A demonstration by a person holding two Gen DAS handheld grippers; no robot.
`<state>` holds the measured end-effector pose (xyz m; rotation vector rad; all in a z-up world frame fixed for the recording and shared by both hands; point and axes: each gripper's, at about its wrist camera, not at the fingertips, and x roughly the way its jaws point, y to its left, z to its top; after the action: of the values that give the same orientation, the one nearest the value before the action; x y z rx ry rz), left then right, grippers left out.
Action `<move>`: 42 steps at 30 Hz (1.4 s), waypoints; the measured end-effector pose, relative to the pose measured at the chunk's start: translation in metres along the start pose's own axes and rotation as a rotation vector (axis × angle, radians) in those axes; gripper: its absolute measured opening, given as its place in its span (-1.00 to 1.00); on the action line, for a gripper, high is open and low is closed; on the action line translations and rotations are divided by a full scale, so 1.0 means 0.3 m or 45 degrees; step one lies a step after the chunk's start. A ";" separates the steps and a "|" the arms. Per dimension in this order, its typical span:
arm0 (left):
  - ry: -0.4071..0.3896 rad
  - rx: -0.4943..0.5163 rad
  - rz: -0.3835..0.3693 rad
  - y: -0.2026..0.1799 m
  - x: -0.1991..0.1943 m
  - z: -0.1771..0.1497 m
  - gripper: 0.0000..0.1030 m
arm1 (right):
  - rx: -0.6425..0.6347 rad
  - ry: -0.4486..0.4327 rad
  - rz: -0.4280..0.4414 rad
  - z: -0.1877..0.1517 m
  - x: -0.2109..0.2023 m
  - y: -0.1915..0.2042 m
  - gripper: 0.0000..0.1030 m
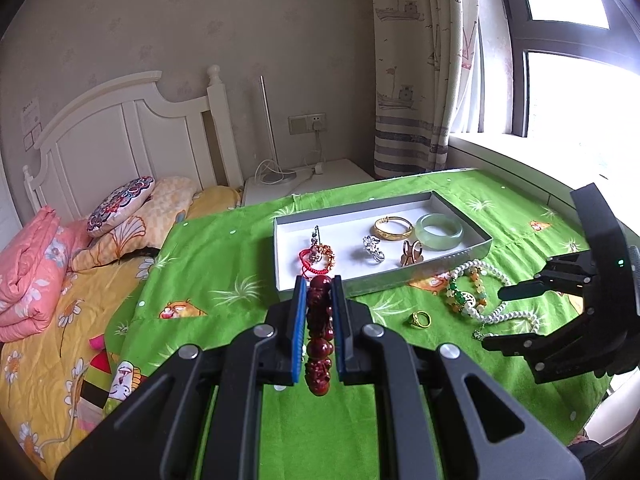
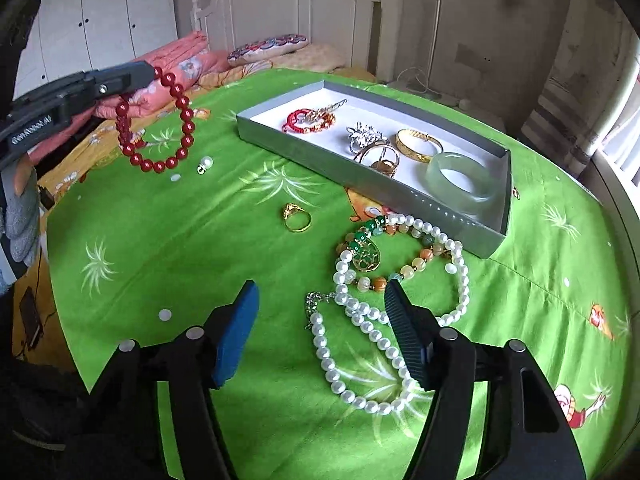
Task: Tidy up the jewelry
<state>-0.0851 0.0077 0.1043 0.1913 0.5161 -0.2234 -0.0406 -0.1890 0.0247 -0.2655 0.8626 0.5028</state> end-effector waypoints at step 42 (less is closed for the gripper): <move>0.062 0.053 -0.070 -0.043 0.333 0.398 -0.78 | 0.233 -0.663 0.031 0.580 -0.467 -0.295 -0.80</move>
<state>0.0516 -0.0491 0.1539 0.2236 0.5658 -0.2833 0.0437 -0.2354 0.2449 0.0474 0.3993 0.4820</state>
